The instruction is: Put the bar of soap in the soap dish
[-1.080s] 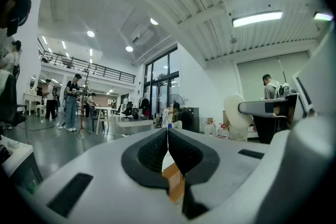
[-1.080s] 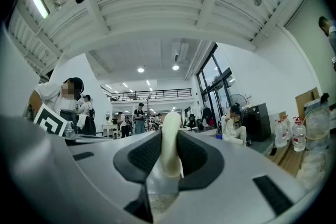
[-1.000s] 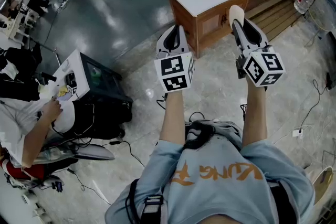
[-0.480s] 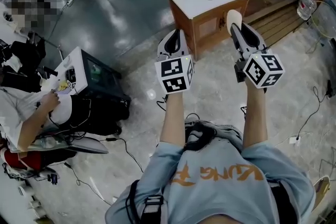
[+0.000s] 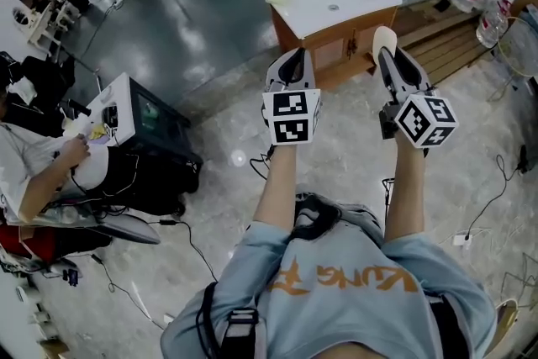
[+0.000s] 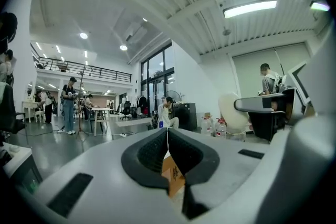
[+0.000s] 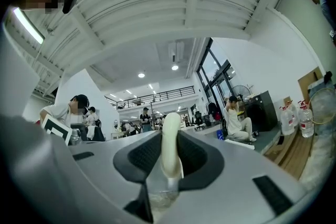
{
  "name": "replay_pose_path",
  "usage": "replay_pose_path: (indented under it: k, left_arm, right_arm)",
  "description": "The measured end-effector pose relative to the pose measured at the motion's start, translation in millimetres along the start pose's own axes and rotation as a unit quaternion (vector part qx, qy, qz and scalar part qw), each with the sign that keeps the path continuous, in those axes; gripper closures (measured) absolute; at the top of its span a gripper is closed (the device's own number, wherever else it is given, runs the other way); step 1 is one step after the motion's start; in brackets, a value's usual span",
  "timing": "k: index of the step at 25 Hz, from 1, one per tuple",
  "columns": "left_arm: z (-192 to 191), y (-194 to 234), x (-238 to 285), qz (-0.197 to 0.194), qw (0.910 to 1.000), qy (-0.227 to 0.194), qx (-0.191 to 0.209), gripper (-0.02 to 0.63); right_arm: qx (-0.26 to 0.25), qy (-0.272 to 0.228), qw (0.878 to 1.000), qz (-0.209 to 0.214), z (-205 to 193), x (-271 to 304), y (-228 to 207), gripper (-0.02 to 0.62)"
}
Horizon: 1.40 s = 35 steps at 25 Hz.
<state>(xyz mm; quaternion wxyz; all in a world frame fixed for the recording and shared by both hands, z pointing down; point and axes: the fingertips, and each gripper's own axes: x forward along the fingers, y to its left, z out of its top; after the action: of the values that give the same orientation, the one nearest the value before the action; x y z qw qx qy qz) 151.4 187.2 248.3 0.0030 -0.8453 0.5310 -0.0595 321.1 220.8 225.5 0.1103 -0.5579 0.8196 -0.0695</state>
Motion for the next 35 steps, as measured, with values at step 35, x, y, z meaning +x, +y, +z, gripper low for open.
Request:
replay_pose_path:
  k: [35]
  left_arm:
    - [-25, 130, 159, 0.03, 0.9977, -0.036, -0.05, 0.584]
  right_arm:
    - [-0.064, -0.016, 0.998, 0.015, -25, 175, -42, 0.483]
